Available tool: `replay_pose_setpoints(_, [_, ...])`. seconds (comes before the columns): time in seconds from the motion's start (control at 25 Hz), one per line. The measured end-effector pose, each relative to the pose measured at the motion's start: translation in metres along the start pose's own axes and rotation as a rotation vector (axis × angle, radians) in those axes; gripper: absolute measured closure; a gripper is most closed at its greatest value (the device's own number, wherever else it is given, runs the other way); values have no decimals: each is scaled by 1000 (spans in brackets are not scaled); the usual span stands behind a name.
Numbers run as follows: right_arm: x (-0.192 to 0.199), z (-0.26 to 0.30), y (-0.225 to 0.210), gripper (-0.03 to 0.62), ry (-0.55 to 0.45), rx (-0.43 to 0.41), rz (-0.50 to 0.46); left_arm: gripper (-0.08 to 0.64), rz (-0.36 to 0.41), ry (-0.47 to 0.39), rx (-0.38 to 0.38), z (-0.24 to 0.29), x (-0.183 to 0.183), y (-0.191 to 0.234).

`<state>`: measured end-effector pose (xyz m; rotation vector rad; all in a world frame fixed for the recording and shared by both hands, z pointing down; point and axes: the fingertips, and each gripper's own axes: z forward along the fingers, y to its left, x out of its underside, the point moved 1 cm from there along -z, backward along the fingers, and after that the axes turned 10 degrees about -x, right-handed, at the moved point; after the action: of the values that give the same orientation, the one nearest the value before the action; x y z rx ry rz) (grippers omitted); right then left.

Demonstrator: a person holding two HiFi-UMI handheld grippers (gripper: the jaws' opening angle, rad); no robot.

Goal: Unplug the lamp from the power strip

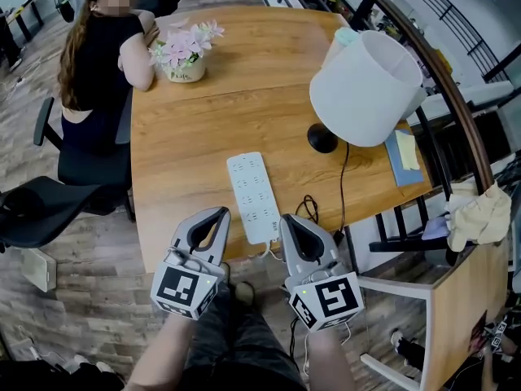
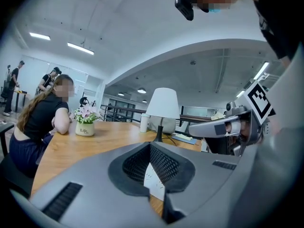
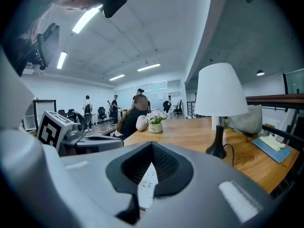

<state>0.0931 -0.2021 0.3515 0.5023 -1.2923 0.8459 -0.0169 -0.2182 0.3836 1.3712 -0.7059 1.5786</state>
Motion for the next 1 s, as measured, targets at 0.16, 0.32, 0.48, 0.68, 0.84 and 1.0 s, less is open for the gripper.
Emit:
replay_pose_setpoints(0.16, [-8, -4, 3, 584, -21, -4, -6, 565, -4, -32, -16, -5, -10, 3])
replay_pose_setpoints(0.32, [-15, -8, 6, 584, -33, -6, -18, 565, -19, -36, -20, -11, -18, 5])
replay_pose_setpoints(0.48, [-22, -13, 6, 584, -51, -9, -21, 565, -14, -60, -17, -15, -27, 4])
replay_pose_setpoints(0.68, [-32, -16, 8, 584, -70, -18, -13, 565, -16, -75, -8, -19, -38, 3])
replay_pose_setpoints(0.84, [-41, -19, 11, 584, -87, -30, -19, 565, -18, -85, -5, -22, -45, 3])
replay_pose_setpoints(1.0, [-47, -23, 14, 584, -100, -39, -20, 565, -20, -95, -1, -26, -52, 0])
